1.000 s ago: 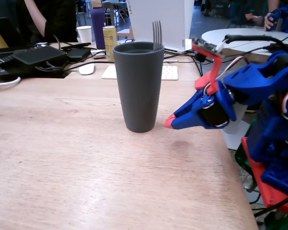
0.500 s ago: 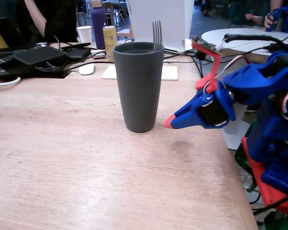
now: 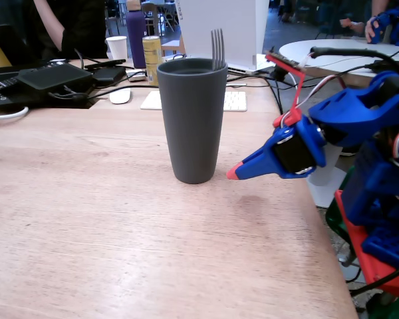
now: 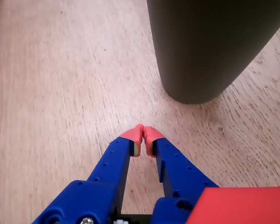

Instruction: Grab the fork and place it in gray glass

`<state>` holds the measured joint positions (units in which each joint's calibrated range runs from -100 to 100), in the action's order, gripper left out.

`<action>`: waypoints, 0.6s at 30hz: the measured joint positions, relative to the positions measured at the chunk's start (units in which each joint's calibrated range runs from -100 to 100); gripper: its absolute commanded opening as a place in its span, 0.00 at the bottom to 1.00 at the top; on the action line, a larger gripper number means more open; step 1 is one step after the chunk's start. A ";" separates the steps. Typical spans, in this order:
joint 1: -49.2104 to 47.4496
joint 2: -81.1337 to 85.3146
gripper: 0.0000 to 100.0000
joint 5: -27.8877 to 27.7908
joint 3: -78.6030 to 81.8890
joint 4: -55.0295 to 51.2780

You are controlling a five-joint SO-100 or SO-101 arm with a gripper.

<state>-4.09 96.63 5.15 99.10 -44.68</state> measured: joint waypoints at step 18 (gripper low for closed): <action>0.85 0.00 0.00 -0.10 0.00 0.00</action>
